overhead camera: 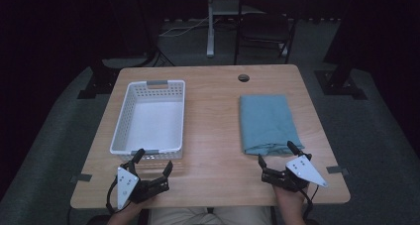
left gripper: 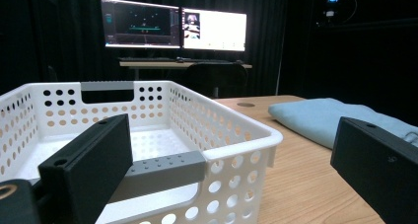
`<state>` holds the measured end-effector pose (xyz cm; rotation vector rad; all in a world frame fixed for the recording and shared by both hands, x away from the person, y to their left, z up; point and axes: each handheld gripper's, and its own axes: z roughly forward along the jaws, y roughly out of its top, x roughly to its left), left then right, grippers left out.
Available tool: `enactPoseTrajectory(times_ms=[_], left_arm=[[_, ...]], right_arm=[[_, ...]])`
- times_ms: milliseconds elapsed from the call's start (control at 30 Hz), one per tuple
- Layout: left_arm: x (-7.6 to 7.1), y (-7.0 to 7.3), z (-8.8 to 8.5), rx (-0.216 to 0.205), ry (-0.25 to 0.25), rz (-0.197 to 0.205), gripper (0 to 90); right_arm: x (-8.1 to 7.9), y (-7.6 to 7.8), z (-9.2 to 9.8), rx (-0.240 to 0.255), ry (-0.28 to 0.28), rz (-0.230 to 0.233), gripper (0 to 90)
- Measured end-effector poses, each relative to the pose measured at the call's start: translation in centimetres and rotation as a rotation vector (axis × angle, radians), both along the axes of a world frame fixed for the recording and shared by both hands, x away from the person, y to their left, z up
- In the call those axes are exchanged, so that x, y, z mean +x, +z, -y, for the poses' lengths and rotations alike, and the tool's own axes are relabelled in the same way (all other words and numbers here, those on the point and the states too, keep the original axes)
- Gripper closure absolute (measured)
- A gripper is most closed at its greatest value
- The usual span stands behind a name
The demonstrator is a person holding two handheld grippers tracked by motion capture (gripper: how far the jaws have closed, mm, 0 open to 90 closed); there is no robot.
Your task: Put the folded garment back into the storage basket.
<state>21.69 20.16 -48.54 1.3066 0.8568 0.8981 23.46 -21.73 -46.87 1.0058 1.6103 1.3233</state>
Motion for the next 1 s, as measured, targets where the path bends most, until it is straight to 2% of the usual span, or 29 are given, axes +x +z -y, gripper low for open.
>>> enactPoseTrajectory(times_ms=[167,600,700,800,867,1000], left_arm=[[-0.1,0.0,0.0,0.005,0.0,0.006,3.6],[0.0,0.0,-0.1,-0.002,-0.008,-0.001,3.6],[0.1,0.0,-0.1,-0.004,-0.013,-0.006,3.6],[0.0,0.0,-0.1,-0.005,-0.007,-0.002,3.6],[0.0,0.0,0.0,0.004,-0.013,0.005,3.6],[0.1,0.0,0.0,0.001,-0.013,-0.015,3.6]], right_arm=[[0.2,-0.2,-0.3,-0.023,0.024,-0.006,0.6],[0.3,-0.1,-0.7,-0.042,0.022,-0.037,1.2],[0.0,0.7,-0.9,-0.053,0.032,-0.056,2.4],[-0.6,2.0,-1.3,-0.089,0.024,-0.007,2.4],[-0.9,3.0,-1.4,-0.083,0.033,0.02,2.4],[-1.3,4.8,-1.9,-0.081,0.057,0.037,2.4]])
